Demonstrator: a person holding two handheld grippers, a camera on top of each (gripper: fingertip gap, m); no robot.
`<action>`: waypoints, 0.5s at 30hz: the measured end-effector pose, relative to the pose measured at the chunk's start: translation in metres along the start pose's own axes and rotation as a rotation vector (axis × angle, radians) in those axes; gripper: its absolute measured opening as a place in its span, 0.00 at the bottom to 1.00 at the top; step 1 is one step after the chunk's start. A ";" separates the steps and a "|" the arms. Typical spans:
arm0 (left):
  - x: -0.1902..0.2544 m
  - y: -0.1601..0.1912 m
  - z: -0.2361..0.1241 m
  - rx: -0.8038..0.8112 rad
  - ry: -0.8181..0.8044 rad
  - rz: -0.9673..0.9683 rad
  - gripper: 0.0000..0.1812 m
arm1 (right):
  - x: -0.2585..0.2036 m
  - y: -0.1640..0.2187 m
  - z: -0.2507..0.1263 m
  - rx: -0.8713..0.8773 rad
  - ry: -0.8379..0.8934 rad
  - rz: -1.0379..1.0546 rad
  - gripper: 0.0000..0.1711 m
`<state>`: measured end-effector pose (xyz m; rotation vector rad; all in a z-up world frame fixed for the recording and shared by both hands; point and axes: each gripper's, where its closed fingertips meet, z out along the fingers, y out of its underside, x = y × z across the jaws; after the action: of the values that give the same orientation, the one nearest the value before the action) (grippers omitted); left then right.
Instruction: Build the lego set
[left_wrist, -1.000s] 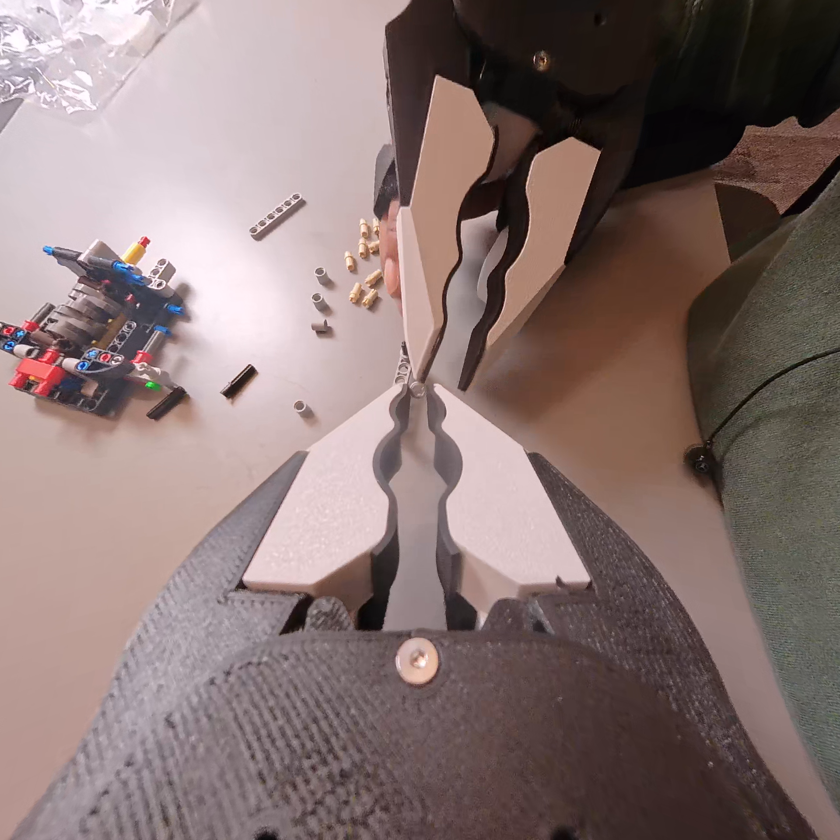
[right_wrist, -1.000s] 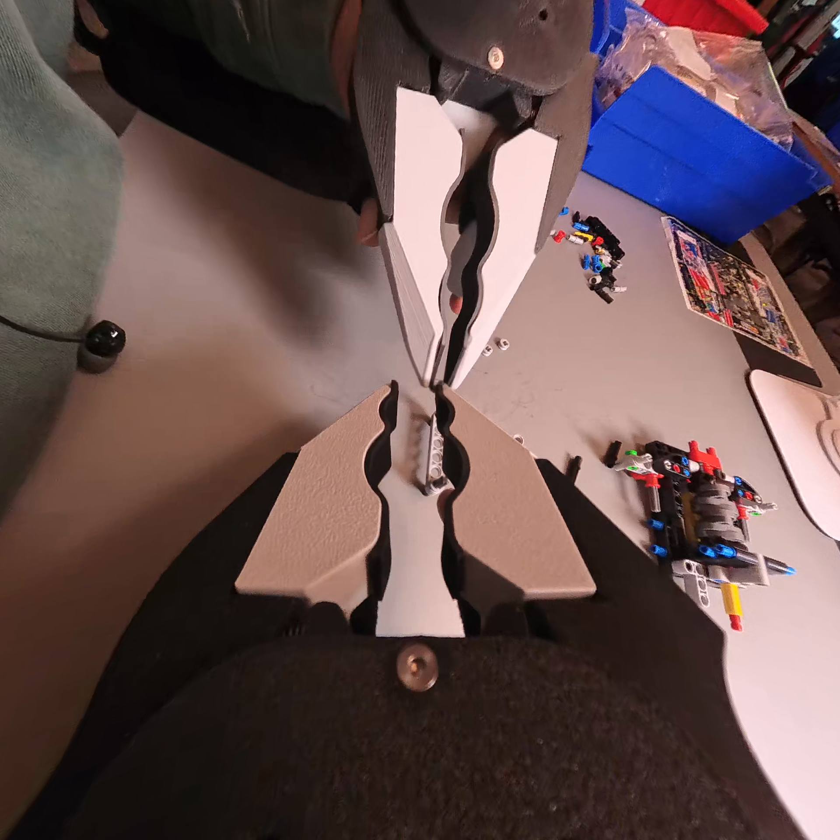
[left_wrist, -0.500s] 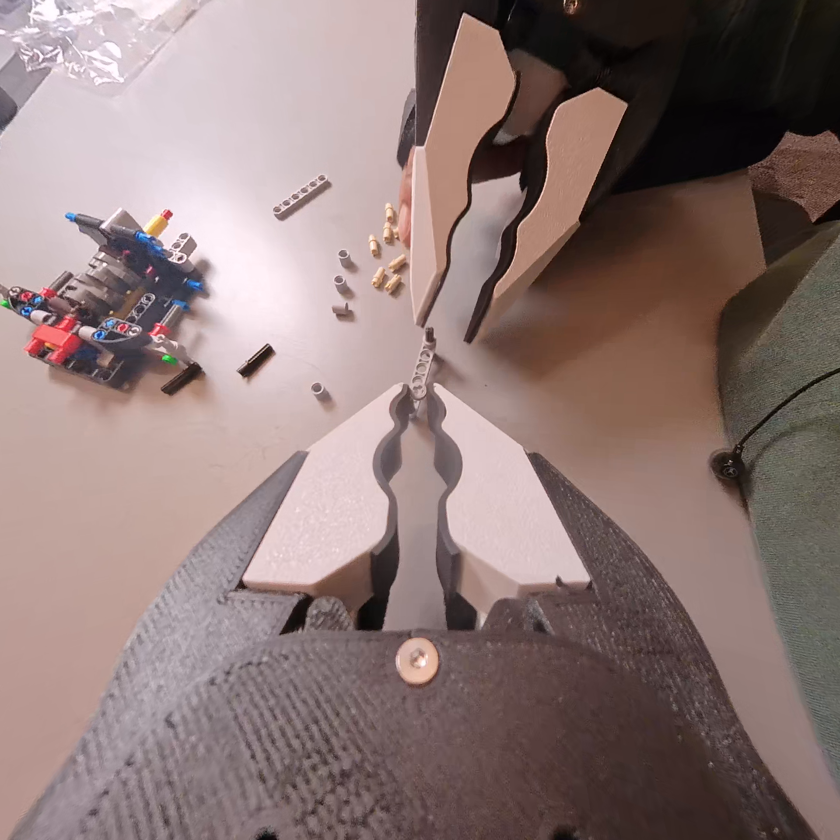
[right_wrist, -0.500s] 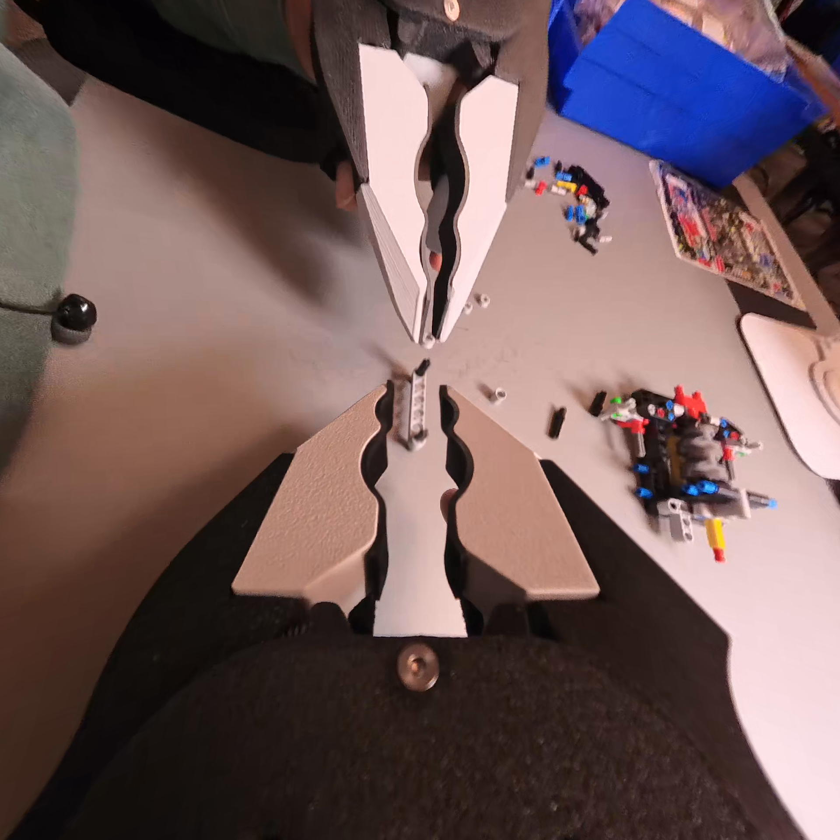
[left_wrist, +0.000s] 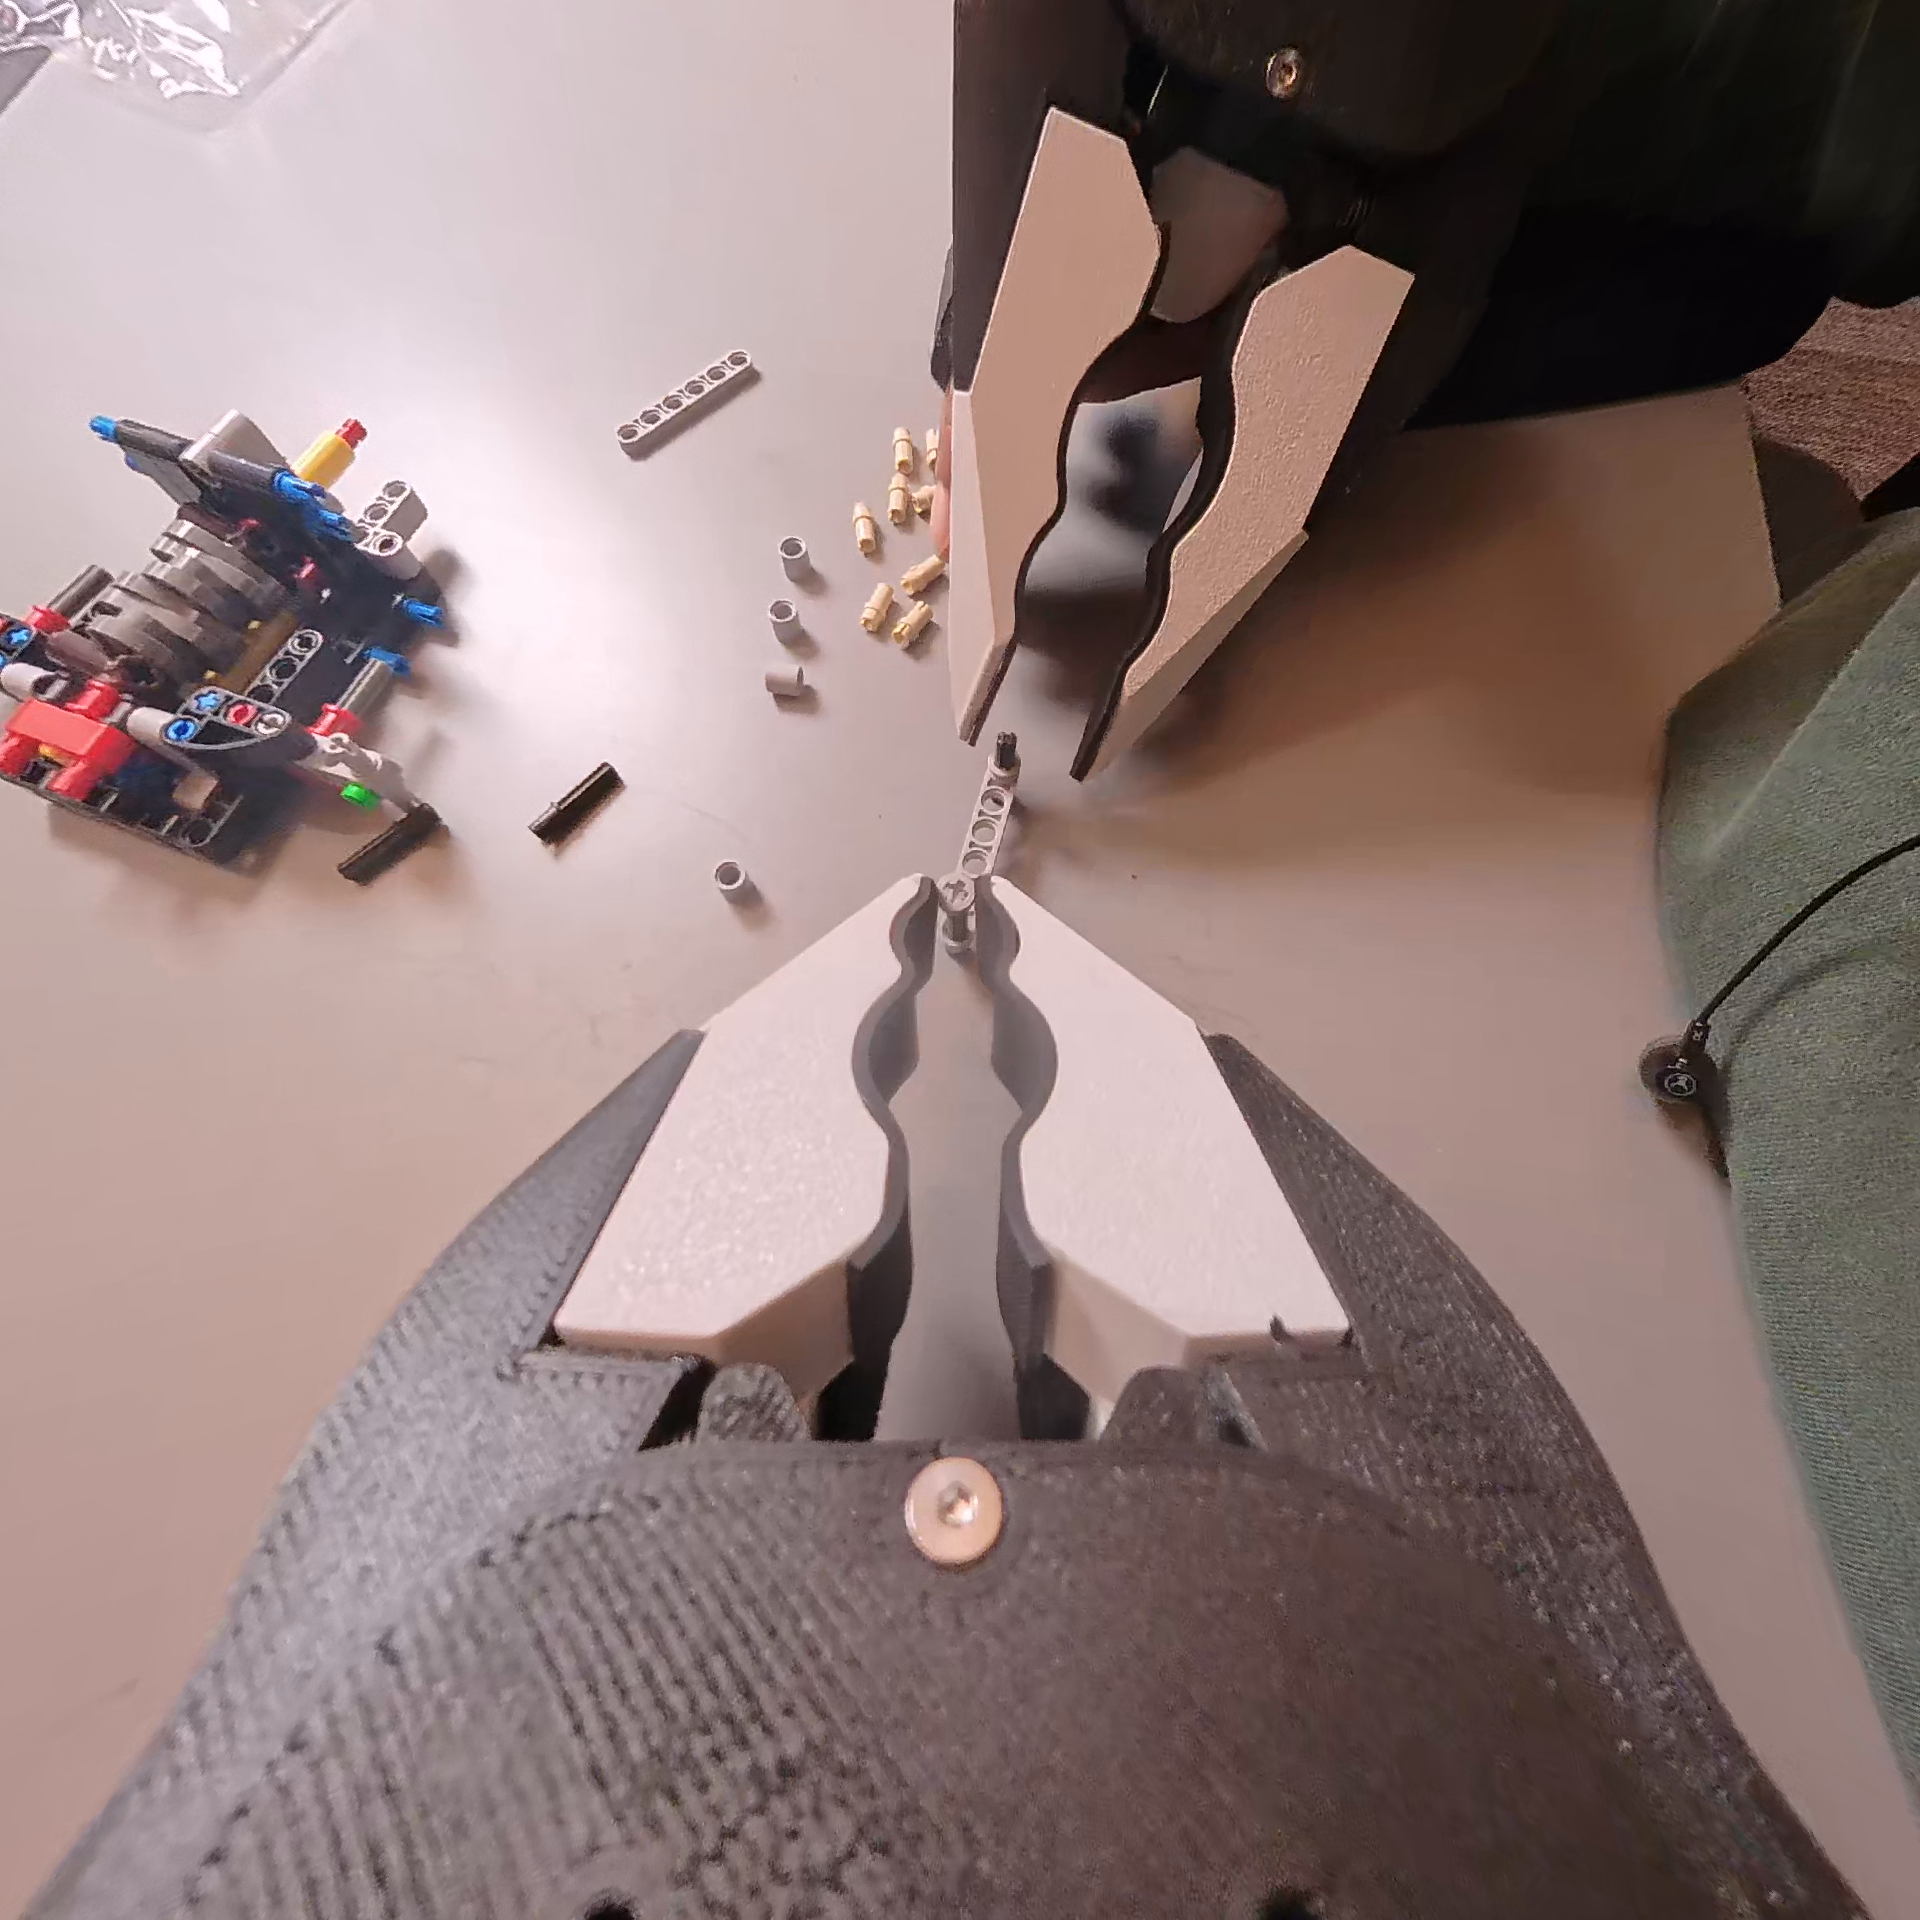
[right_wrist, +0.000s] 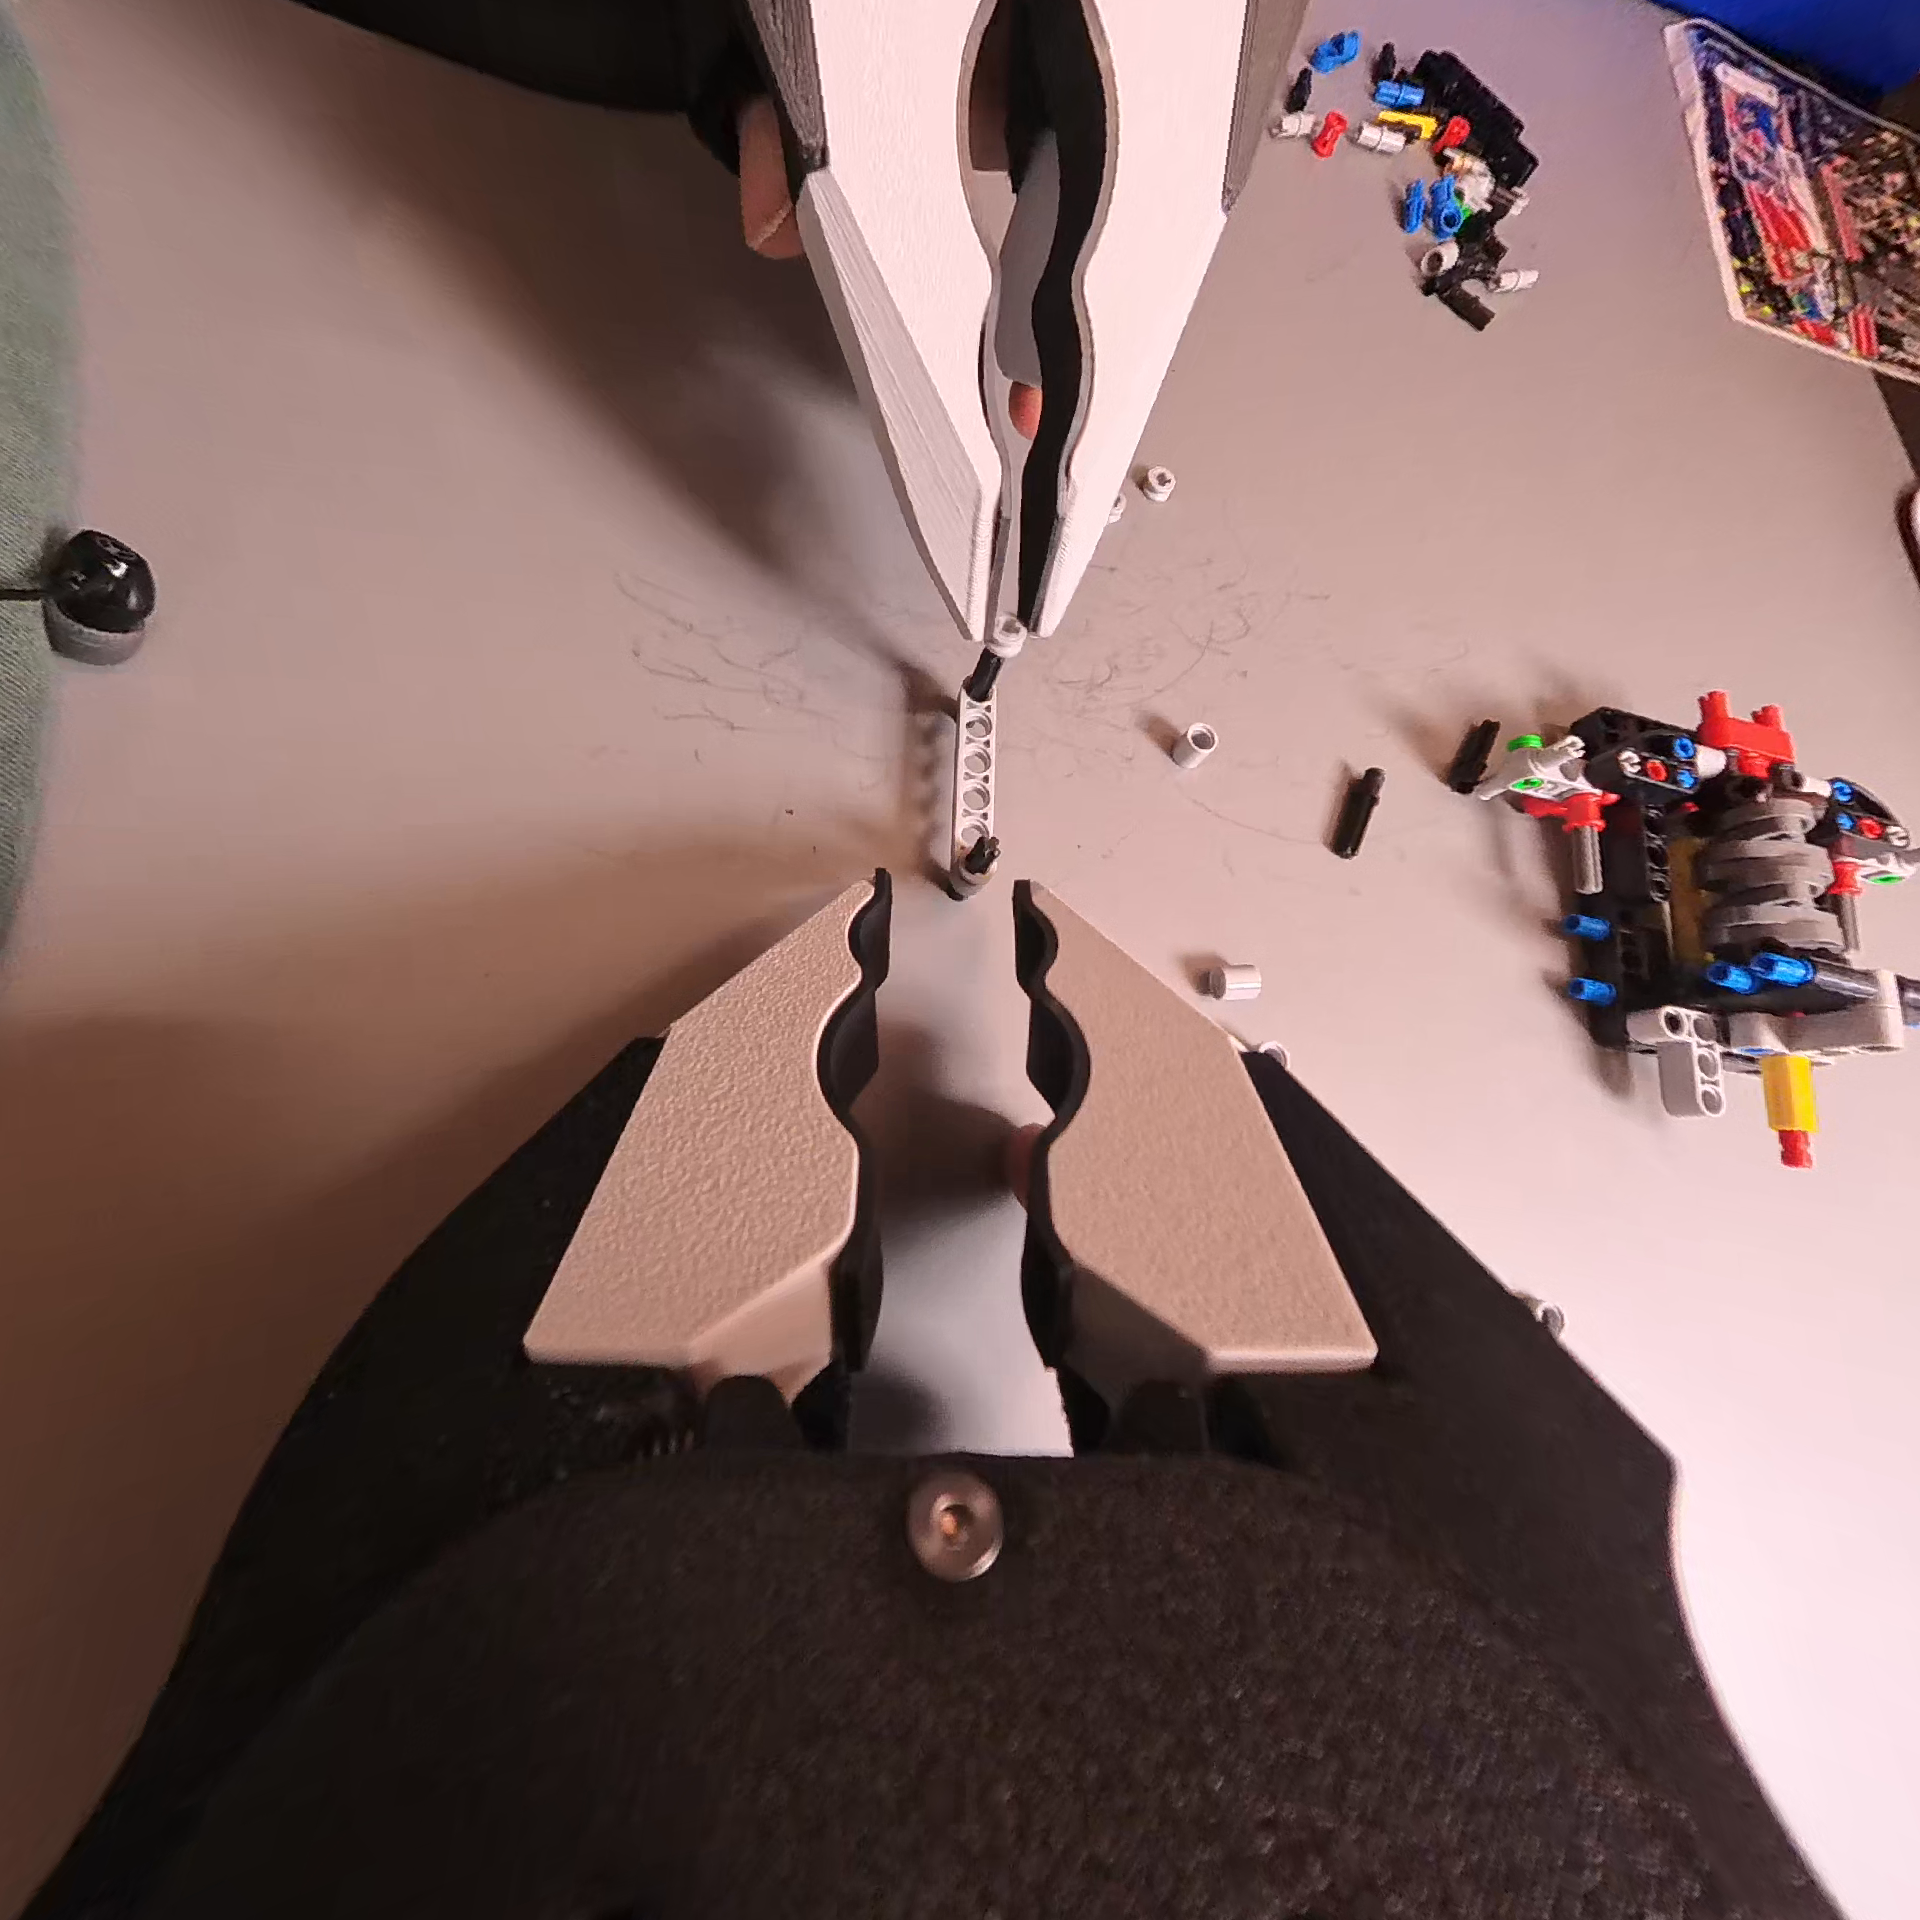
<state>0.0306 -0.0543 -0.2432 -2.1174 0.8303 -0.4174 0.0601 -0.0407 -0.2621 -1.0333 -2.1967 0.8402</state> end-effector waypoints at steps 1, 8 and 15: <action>0.000 0.001 0.000 -0.003 0.000 0.001 0.03 | 0.000 0.000 0.000 0.000 -0.001 0.000 0.12; 0.000 0.002 0.003 -0.010 0.019 -0.004 0.03 | 0.000 0.000 0.001 0.001 -0.005 -0.001 0.12; 0.002 0.004 0.003 -0.015 0.046 -0.013 0.02 | 0.000 0.000 0.001 0.001 -0.005 -0.004 0.12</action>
<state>0.0321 -0.0556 -0.2482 -2.1356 0.8485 -0.4694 0.0596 -0.0411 -0.2625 -1.0266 -2.2015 0.8428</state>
